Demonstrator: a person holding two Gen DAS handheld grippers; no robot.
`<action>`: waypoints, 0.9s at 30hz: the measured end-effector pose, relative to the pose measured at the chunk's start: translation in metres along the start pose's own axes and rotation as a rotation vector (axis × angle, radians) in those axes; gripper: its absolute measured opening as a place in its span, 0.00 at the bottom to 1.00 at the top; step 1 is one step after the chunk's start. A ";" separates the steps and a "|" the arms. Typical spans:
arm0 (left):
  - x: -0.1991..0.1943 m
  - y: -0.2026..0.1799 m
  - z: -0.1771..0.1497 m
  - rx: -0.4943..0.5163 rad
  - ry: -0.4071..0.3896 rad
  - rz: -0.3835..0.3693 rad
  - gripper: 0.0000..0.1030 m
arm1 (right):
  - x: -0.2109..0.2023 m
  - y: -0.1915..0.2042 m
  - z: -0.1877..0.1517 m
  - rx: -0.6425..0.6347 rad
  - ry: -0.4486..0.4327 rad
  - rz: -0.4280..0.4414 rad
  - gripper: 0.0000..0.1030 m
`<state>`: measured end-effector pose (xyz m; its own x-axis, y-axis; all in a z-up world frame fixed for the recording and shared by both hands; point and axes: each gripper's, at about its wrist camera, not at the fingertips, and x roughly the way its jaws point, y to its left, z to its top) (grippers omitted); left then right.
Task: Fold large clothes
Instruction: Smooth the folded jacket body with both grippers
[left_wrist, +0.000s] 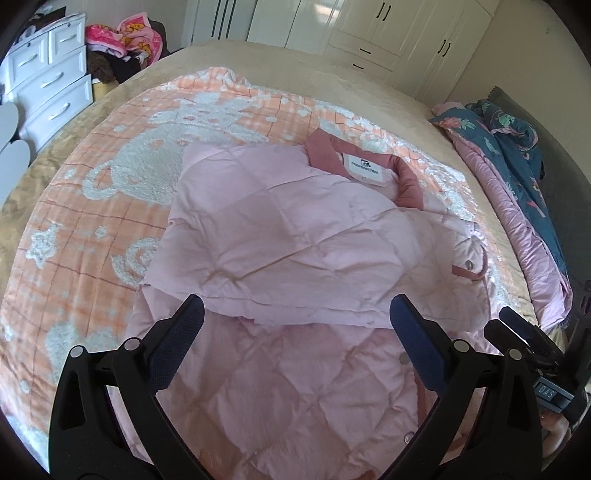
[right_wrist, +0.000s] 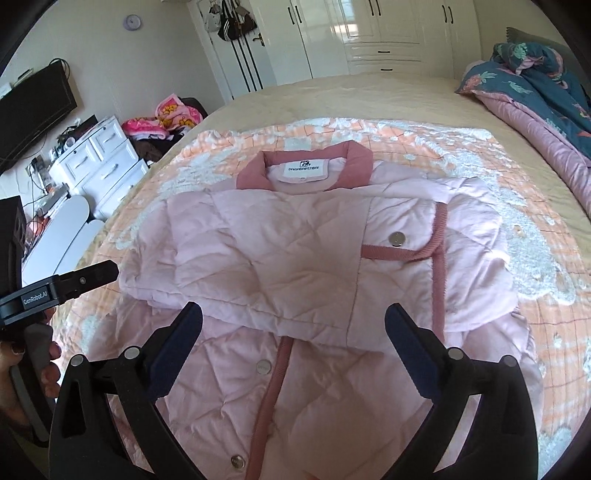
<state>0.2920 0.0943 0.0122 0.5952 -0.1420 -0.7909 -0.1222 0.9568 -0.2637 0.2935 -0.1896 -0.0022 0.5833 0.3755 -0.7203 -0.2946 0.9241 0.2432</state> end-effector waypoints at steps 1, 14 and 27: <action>-0.003 -0.001 -0.002 0.001 -0.003 -0.001 0.92 | -0.004 0.000 -0.001 0.000 -0.005 -0.002 0.96; -0.043 -0.014 -0.008 0.017 -0.049 -0.027 0.92 | -0.063 0.008 0.001 -0.023 -0.089 -0.016 0.96; -0.088 -0.024 -0.016 0.041 -0.107 -0.048 0.92 | -0.117 0.018 -0.003 -0.049 -0.174 -0.023 0.96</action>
<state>0.2295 0.0796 0.0795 0.6811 -0.1626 -0.7139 -0.0597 0.9594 -0.2755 0.2180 -0.2172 0.0846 0.7111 0.3650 -0.6009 -0.3139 0.9296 0.1932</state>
